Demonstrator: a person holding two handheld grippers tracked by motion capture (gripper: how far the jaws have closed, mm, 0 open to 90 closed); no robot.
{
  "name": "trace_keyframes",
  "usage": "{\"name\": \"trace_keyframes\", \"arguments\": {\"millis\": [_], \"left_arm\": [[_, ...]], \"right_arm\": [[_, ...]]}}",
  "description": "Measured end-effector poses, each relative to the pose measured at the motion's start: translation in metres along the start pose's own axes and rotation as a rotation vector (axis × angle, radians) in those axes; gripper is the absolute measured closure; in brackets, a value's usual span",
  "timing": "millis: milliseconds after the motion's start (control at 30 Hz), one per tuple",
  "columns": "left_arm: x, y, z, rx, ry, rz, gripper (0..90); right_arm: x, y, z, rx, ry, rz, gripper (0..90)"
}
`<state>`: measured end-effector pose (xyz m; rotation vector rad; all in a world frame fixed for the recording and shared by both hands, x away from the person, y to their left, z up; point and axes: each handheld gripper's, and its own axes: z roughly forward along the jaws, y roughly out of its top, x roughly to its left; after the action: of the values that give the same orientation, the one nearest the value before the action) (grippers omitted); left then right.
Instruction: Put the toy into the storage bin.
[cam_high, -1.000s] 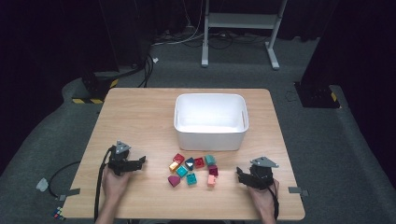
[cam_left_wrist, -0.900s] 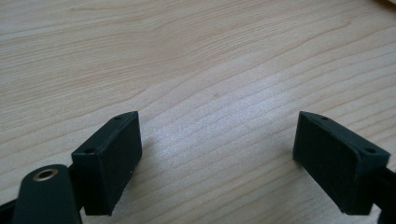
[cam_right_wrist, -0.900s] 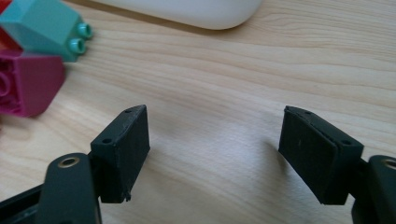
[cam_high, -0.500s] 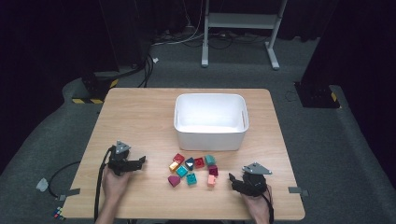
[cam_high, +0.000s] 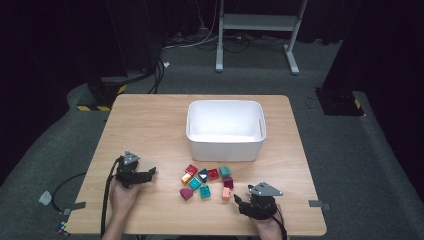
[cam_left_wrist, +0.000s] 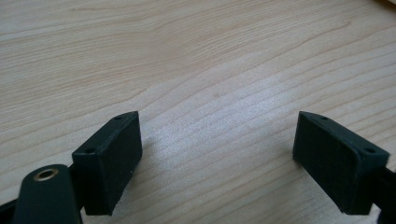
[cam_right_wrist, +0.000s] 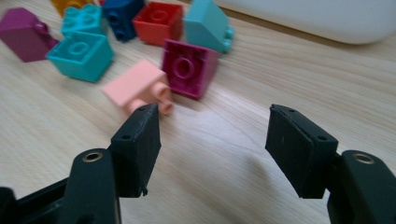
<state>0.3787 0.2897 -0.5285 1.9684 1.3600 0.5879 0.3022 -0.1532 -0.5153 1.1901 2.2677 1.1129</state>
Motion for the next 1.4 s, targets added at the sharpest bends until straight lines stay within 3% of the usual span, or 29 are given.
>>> {"name": "trace_keyframes", "arguments": {"millis": [300,633,1133,1400], "left_arm": [[0.000,0.000,0.000,-0.001,0.000,-0.002,15.9],[0.000,0.000,0.000,-0.001,0.001,-0.002,16.0],[0.000,0.000,0.000,-0.001,0.001,-0.003,16.0],[0.000,0.000,0.000,-0.001,0.001,-0.002,16.0]], "right_arm": [[0.015,0.005,0.002,-0.018,0.065,-0.012,36.5],[0.028,0.013,0.010,-0.027,0.103,-0.045,38.3],[0.036,0.019,0.028,0.014,0.098,-0.090,46.0],[0.036,0.017,0.027,0.013,0.075,-0.111,53.7]]}}
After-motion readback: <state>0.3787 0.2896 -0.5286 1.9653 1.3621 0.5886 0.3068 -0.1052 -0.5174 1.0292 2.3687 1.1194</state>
